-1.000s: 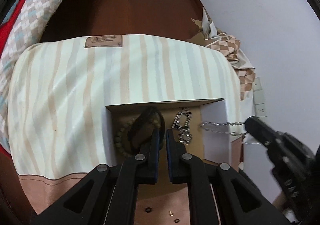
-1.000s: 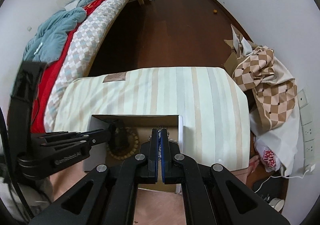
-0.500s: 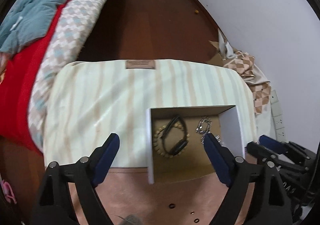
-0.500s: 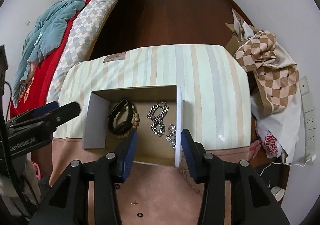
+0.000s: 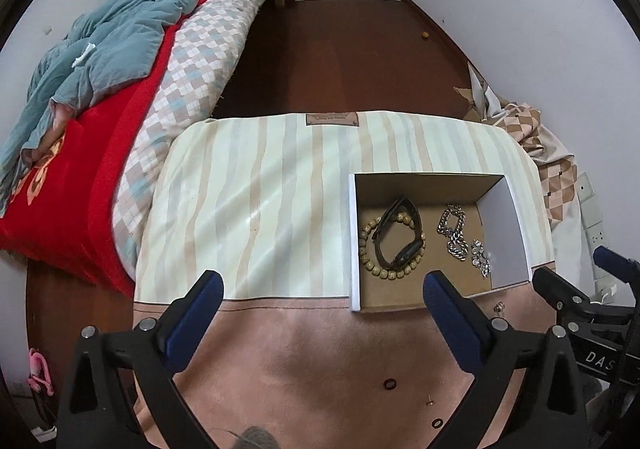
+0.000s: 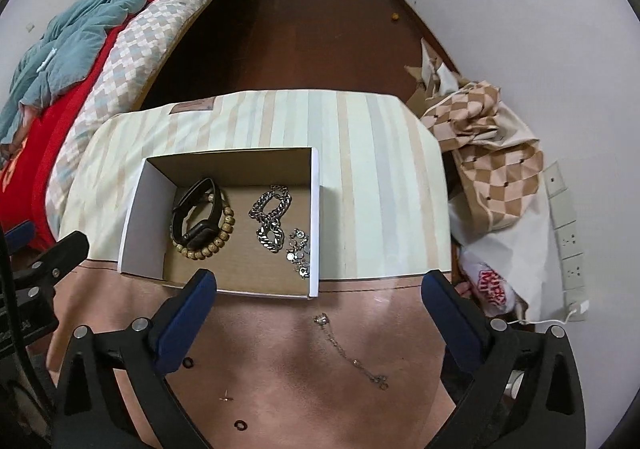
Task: Organize jewelry
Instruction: 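Withdraw both tools from the box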
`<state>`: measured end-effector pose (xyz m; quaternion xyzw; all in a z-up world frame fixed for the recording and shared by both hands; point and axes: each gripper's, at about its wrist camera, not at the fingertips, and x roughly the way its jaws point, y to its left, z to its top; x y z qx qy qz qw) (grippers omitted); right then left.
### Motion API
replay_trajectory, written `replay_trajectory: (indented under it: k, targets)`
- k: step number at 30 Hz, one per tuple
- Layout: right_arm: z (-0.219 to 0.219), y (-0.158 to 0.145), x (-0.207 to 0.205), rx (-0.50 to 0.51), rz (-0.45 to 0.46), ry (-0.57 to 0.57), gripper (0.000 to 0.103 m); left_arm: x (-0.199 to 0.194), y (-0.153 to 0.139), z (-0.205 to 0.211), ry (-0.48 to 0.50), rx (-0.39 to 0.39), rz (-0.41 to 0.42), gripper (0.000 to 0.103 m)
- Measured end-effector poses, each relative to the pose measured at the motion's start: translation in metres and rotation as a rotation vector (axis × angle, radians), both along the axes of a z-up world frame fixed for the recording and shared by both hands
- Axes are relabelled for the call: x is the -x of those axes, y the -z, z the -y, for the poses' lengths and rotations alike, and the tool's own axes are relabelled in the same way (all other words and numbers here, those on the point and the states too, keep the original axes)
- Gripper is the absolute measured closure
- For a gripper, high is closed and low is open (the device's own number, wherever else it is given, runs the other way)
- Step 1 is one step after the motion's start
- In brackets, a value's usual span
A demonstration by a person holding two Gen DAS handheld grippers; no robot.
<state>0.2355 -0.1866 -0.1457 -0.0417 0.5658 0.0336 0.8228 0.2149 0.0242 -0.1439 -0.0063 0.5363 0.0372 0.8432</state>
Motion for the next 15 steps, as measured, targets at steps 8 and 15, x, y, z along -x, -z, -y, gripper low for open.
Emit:
replay_trajectory:
  k: [8, 15]
  targets:
    - [-0.006, -0.020, 0.016, 0.014, 0.046, 0.001, 0.000, 0.022, -0.023, 0.002, -0.004, -0.040, 0.063, 0.001]
    - [-0.010, -0.056, 0.045, 0.021, 0.124, 0.000, 0.000, 0.048, -0.048, 0.001, -0.023, -0.035, 0.115, 0.001]
